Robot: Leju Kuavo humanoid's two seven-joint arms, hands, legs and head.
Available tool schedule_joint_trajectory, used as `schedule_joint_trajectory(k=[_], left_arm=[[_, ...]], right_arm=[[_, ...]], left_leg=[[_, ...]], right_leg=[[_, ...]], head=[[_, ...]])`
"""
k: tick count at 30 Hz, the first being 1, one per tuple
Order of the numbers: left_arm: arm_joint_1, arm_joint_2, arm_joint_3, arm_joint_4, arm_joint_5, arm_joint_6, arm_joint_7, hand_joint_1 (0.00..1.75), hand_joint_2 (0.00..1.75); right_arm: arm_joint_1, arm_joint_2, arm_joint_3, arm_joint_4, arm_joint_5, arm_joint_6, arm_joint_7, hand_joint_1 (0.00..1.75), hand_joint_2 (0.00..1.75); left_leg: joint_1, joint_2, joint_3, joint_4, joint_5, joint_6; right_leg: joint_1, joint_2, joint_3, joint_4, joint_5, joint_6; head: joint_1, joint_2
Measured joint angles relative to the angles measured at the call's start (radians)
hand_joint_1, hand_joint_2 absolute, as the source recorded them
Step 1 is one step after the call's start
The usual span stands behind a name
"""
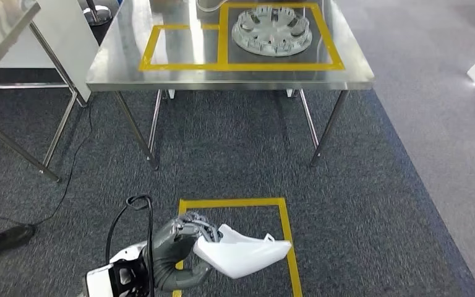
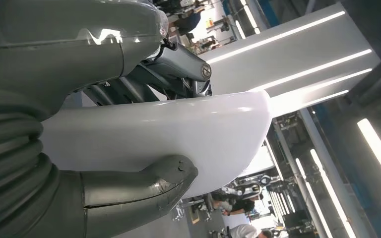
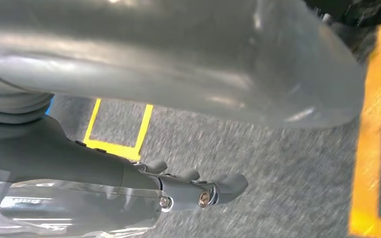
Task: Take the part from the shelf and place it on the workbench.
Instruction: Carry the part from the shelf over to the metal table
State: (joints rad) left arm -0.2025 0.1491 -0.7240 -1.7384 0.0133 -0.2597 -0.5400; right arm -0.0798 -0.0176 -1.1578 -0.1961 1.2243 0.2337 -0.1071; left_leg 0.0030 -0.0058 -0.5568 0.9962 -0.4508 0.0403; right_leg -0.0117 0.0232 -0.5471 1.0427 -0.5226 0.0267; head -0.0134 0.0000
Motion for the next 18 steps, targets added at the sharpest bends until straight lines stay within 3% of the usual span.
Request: schedule_joint_trajectory(k=[3, 4, 5, 7, 9, 10, 13, 15, 16, 18], left_arm=[[0.001, 0.0, 0.0, -0.001, 0.0, 0.003, 0.0, 1.75, 1.75], [0.003, 0.0, 0.0, -0.001, -0.001, 0.003, 0.0, 1.75, 1.75], [0.004, 0.0, 0.0, -0.001, -0.001, 0.003, 0.0, 1.75, 1.75], [0.005, 0.0, 0.0, -0.001, -0.001, 0.004, 0.0, 1.75, 1.75], [0.005, 0.0, 0.0, -0.001, -0.001, 0.004, 0.0, 1.75, 1.75], [0.005, 0.0, 0.0, -0.001, 0.0, 0.004, 0.0, 1.75, 1.75], [0.004, 0.0, 0.0, -0.002, 0.001, 0.004, 0.0, 1.75, 1.75], [0.002, 0.001, 0.0, -0.004, 0.001, 0.005, 0.0, 1.75, 1.75], [0.002, 0.001, 0.0, -0.005, 0.002, 0.005, 0.0, 1.75, 1.75], [0.004, 0.002, 0.0, -0.005, 0.002, 0.005, -0.001, 1.75, 1.75]], right_arm=[[-0.001, 0.0, 0.0, 0.0, 0.0, -0.002, 0.0, 0.0, 0.0], [0.0, 0.0, 0.0, 0.0, 0.0, -0.002, 0.001, 0.0, 0.0], [0.001, 0.0, 0.0, 0.0, 0.0, -0.003, 0.001, 0.0, 0.0], [0.002, -0.001, 0.0, 0.0, 0.0, -0.003, 0.001, 0.0, 0.0], [0.002, -0.001, 0.0, 0.0, 0.0, -0.003, 0.002, 0.0, 0.0], [0.001, -0.001, 0.0, 0.0, 0.001, -0.004, 0.003, 0.0, 0.0], [0.0, -0.001, 0.0, 0.0, 0.002, -0.006, 0.007, 0.0, 0.0], [0.001, 0.0, 0.0, 0.0, 0.002, -0.006, 0.008, 0.0, 0.0], [0.002, 0.0, 0.0, 0.0, 0.002, -0.006, 0.008, 0.0, 0.0], [0.002, 0.0, 0.0, 0.0, 0.002, -0.006, 0.008, 0.0, 0.0]], left_leg=[[-0.001, 0.005, 0.014, -0.009, -0.008, 0.01], [-0.001, 0.005, 0.017, -0.009, -0.013, 0.01], [-0.001, 0.005, 0.022, -0.008, -0.019, 0.01], [0.0, 0.004, 0.04, -0.007, -0.035, 0.004], [-0.004, 0.004, 0.054, -0.004, -0.054, -0.007], [-0.006, 0.004, 0.058, -0.003, -0.062, -0.013], [-0.008, 0.006, 0.071, -0.006, -0.078, -0.031], [-0.005, 0.006, 0.061, 0.038, -0.101, -0.041], [-0.002, 0.006, 0.033, 0.095, -0.122, -0.046], [0.0, 0.006, -0.059, 0.242, -0.165, -0.053]], right_leg=[[-0.003, -0.012, -0.109, 0.185, -0.074, 0.009], [-0.004, -0.013, -0.142, 0.228, -0.079, 0.012], [-0.006, -0.014, -0.156, 0.235, -0.062, 0.014], [-0.01, -0.018, -0.126, 0.136, 0.025, 0.017], [-0.011, -0.024, -0.073, 0.016, 0.08, 0.014], [-0.009, -0.026, -0.059, -0.016, 0.084, 0.008], [-0.006, -0.024, -0.043, -0.031, 0.062, -0.015], [-0.01, -0.023, -0.024, -0.036, 0.051, -0.03], [-0.01, -0.023, -0.014, -0.038, 0.044, -0.036], [-0.009, -0.022, 0.004, -0.039, 0.028, -0.043]], head=[[0.005, 0.0], [0.005, 0.0], [0.006, 0.0], [0.007, 0.0], [0.008, 0.0], [0.009, 0.0], [0.007, 0.0], [0.004, 0.0], [0.002, 0.0], [0.0, 0.0]])
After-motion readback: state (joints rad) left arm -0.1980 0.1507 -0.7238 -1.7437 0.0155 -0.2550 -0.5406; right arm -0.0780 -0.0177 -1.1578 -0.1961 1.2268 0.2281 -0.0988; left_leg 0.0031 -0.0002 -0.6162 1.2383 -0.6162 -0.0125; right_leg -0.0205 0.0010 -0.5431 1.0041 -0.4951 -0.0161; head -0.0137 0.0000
